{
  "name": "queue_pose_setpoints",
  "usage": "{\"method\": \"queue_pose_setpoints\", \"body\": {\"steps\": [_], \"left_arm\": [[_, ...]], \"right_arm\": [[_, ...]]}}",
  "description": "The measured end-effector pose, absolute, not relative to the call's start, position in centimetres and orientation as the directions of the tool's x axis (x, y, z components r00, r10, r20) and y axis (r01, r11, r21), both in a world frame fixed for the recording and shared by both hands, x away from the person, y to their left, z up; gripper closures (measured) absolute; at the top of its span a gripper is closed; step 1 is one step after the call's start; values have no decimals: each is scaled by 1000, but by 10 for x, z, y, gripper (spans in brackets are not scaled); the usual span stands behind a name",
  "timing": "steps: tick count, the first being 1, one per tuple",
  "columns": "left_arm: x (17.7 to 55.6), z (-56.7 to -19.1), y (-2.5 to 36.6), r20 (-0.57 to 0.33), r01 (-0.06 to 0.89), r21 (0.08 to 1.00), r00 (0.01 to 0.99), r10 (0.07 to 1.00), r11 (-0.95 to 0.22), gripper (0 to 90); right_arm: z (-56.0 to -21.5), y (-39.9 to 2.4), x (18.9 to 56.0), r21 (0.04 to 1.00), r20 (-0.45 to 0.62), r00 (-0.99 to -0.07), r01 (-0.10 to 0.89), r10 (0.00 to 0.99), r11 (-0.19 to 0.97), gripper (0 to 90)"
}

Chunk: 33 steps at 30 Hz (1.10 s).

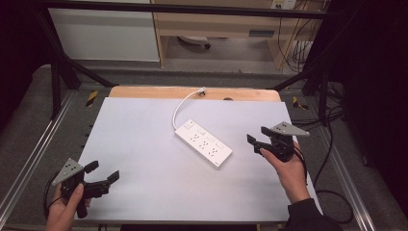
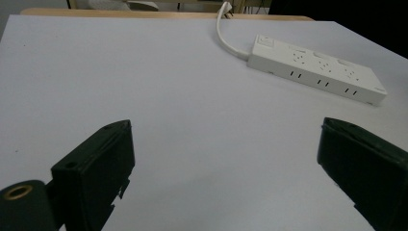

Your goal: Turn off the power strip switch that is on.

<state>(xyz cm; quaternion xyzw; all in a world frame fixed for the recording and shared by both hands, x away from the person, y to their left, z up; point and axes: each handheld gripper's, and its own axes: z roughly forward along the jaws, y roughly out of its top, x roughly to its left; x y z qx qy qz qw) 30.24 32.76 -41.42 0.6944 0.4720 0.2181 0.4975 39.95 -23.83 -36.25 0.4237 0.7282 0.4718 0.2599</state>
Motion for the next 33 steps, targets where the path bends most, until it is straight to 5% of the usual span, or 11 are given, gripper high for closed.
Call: {"method": "queue_pose_setpoints", "body": {"steps": [13, 33], "left_arm": [[302, -414, 327, -165, 439, 896, 461, 872, -63, 58], [302, -414, 328, -165, 439, 896, 460, 872, -62, 59]], "right_arm": [[-356, -235, 406, 919, -18, -489, 336, 872, 207, 754], [-347, -228, 422, 929, -14, -518, 309, 856, 202, 888]]}}
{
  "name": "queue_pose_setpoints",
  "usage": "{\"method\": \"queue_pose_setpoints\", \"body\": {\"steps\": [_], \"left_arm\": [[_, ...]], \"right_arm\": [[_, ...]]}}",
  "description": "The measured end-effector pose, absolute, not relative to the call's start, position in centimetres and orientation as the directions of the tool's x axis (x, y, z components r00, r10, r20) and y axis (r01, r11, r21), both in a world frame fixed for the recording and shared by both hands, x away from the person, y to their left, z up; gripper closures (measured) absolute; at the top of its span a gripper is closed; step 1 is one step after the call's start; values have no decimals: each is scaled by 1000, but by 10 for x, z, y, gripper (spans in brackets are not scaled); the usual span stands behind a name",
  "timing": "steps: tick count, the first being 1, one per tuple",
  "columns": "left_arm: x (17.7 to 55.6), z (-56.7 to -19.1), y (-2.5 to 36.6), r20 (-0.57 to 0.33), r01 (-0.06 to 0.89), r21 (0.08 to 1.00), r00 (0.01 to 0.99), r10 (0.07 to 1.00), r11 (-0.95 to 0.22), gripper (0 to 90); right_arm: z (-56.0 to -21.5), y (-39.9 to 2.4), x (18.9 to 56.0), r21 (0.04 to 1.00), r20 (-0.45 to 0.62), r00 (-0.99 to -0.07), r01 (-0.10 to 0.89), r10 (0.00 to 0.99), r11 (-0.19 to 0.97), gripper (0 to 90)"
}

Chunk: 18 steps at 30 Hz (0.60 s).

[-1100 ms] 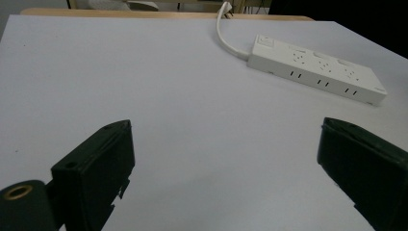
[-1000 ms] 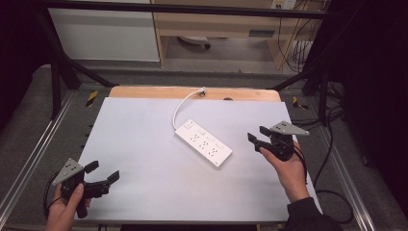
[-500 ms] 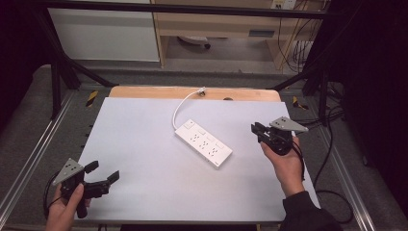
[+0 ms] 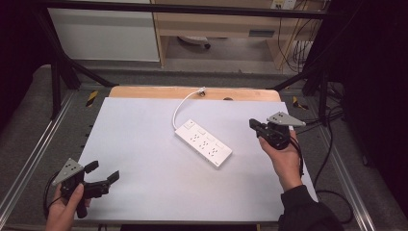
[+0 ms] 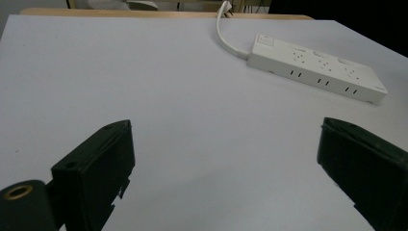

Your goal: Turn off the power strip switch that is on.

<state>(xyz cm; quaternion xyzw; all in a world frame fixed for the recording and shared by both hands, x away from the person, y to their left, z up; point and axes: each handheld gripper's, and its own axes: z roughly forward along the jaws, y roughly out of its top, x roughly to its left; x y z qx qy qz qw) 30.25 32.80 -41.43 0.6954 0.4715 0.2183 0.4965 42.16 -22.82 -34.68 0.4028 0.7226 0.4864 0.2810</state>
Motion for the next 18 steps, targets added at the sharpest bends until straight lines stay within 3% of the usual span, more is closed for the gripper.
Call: {"method": "queue_pose_setpoints", "body": {"steps": [18], "left_arm": [[302, -414, 328, -162, 438, 897, 461, 873, -65, 58]], "right_arm": [[-344, -215, 437, 931, -29, -530, 295, 848, 216, 900]]}}
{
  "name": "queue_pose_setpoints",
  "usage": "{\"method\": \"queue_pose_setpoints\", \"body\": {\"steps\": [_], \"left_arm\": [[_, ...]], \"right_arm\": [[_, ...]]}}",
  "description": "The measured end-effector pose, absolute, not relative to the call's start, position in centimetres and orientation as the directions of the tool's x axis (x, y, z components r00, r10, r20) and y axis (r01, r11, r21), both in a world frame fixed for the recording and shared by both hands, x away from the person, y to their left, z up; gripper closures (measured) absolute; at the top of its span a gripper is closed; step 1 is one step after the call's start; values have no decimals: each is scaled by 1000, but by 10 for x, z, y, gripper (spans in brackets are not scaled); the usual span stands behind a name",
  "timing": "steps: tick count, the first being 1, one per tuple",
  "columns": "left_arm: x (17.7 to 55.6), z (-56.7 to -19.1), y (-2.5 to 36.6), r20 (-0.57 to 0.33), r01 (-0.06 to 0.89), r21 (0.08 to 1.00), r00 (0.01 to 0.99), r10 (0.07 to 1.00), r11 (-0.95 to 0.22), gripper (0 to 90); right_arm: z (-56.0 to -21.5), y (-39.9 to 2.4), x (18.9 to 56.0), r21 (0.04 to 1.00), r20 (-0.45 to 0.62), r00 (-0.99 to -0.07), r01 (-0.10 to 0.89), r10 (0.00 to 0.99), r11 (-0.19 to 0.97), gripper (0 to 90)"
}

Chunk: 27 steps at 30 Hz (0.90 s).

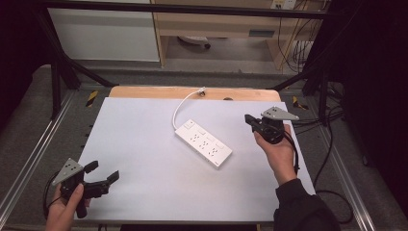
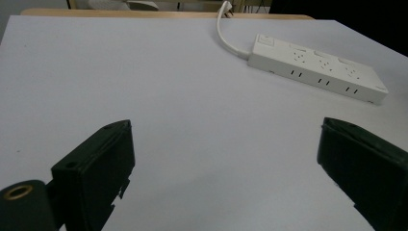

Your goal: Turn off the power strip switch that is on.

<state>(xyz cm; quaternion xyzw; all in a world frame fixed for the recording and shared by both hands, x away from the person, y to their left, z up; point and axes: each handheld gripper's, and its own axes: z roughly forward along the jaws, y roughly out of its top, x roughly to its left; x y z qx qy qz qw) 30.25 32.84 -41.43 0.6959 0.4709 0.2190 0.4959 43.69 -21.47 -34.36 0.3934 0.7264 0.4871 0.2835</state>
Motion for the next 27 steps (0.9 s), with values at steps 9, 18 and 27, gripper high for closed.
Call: {"method": "queue_pose_setpoints", "body": {"steps": [9, 18, 27], "left_arm": [[303, -414, 329, -160, 437, 897, 461, 873, -67, 59], [302, -414, 329, -159, 436, 897, 463, 872, -67, 58], [302, -414, 329, -159, 435, 898, 464, 872, -68, 59]], "right_arm": [[-344, -205, 445, 930, -25, -543, 296, 840, 219, 900], [-343, -196, 453, 929, -25, -552, 294, 833, 223, 900], [-340, -188, 460, 928, -27, -560, 294, 828, 230, 900]]}}
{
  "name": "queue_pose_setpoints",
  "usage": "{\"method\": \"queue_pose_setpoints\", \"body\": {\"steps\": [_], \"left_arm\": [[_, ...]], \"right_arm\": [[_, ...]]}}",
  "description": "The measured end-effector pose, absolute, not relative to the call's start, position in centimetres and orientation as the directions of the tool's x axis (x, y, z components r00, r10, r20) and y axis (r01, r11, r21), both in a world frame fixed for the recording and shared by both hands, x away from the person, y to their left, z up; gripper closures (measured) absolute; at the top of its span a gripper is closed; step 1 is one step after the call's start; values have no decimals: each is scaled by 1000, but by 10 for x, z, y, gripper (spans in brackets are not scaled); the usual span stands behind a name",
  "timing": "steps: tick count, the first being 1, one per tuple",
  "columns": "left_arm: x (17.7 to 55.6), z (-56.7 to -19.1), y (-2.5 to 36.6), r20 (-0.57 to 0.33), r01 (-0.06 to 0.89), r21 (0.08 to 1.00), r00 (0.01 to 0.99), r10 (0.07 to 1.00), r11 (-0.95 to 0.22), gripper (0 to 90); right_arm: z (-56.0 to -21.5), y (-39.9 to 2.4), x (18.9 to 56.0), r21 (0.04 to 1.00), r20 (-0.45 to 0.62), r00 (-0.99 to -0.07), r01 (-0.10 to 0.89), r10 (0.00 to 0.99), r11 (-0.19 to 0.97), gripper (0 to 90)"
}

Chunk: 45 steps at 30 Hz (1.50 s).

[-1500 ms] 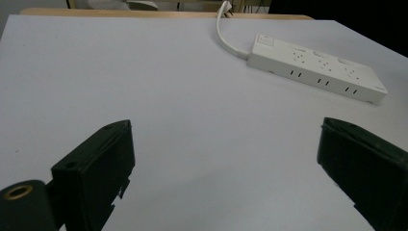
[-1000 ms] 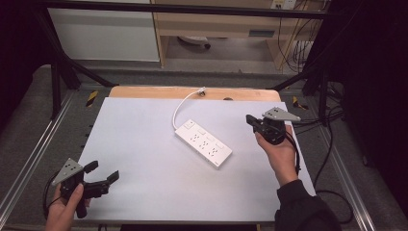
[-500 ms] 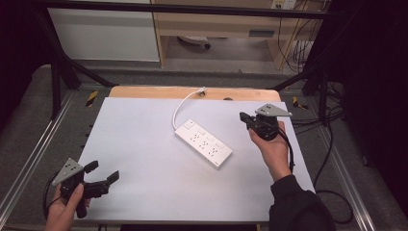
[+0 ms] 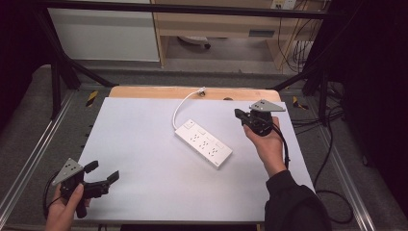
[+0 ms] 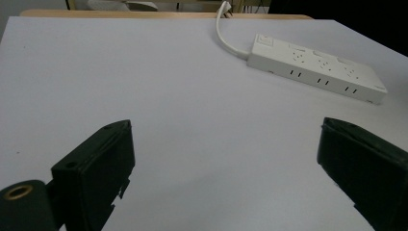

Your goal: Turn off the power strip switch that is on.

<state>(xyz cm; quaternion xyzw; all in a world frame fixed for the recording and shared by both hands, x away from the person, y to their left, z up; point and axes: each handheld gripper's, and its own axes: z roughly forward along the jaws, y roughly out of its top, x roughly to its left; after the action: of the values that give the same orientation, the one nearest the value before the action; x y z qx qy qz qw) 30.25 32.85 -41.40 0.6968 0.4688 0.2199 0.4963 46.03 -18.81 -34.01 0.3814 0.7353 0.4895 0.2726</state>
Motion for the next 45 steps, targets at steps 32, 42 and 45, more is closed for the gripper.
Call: {"method": "queue_pose_setpoints", "body": {"steps": [32, 42, 45], "left_arm": [[303, -414, 328, -158, 436, 897, 465, 871, -69, 58], [303, -414, 328, -157, 436, 897, 467, 870, -73, 58], [303, -414, 328, -157, 436, 897, 468, 870, -73, 58]], "right_arm": [[-344, -164, 486, 918, -27, -576, 308, 817, 248, 900], [-348, -154, 493, 914, -25, -585, 316, 811, 256, 900], [-349, -151, 495, 912, -26, -588, 317, 808, 260, 900]]}}
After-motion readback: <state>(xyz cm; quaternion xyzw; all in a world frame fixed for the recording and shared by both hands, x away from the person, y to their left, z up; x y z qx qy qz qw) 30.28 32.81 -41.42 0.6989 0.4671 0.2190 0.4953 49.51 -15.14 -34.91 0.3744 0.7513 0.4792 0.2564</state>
